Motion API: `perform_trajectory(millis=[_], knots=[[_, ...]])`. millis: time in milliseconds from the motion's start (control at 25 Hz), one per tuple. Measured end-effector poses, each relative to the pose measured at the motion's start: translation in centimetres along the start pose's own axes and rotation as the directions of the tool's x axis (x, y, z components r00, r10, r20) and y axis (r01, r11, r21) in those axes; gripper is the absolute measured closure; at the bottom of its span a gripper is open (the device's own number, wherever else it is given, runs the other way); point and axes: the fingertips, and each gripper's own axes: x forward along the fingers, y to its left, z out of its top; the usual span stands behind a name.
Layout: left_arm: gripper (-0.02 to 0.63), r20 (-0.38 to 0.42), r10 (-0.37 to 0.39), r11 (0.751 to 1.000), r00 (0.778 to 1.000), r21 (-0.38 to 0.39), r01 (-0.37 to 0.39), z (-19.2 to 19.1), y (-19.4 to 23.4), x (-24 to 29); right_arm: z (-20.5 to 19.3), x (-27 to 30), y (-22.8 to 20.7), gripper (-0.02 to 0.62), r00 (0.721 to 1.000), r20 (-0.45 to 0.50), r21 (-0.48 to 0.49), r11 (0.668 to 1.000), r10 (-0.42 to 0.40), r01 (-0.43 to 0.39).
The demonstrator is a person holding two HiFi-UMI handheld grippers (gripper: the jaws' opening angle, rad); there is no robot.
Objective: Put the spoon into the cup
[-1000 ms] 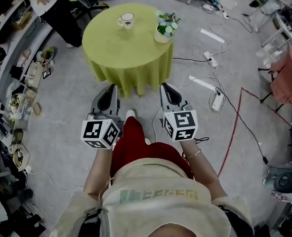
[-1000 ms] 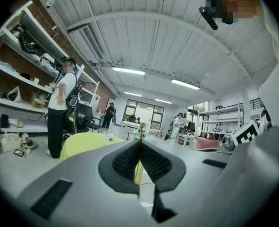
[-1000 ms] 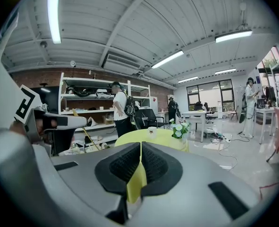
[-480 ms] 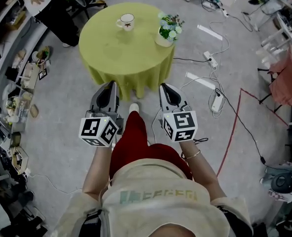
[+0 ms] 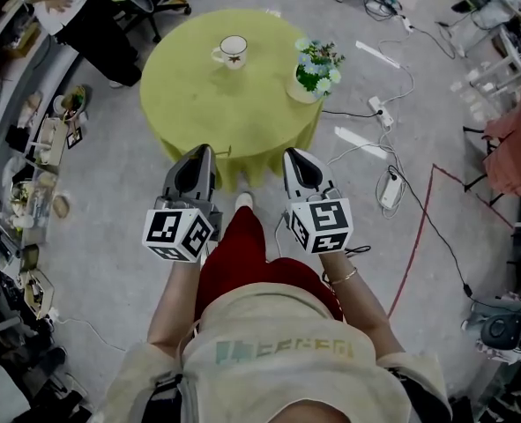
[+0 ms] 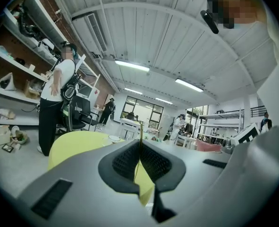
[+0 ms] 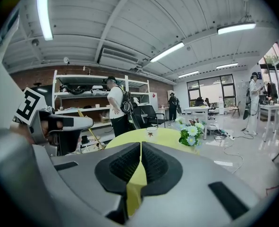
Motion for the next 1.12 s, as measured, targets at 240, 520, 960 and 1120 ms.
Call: perform_trajectory(millis=[240, 520, 960, 1120], knots=[[0.581, -0.021, -0.010, 1.000, 1.000, -0.010, 0.010, 0.9, 3.3, 3.8, 1.3, 4.9, -0.7, 0.558, 1.000, -0.013, 0.015, 1.000, -0.012, 0.012], [0.581, -0.036, -0.021, 1.000, 0.999, -0.018, 0.020, 1.6, 6.0, 7.9, 2.4, 9.5, -1.9, 0.558, 0.999, -0.025, 0.024, 0.999, -0.024, 0.025], [0.581, -0.040, -0.019, 0.999, 0.999, -0.033, 0.018, 2.9, 10.3, 12.6, 3.7, 15.7, -2.9, 0.558, 0.998, -0.050, 0.022, 0.999, -0.034, 0.035], [0.581, -0.047, -0.018, 0.999, 0.999, -0.040, 0.016, 3.4, 12.1, 14.4, 4.4, 18.2, -3.3, 0.558, 0.998, -0.059, 0.027, 0.999, -0.037, 0.038]])
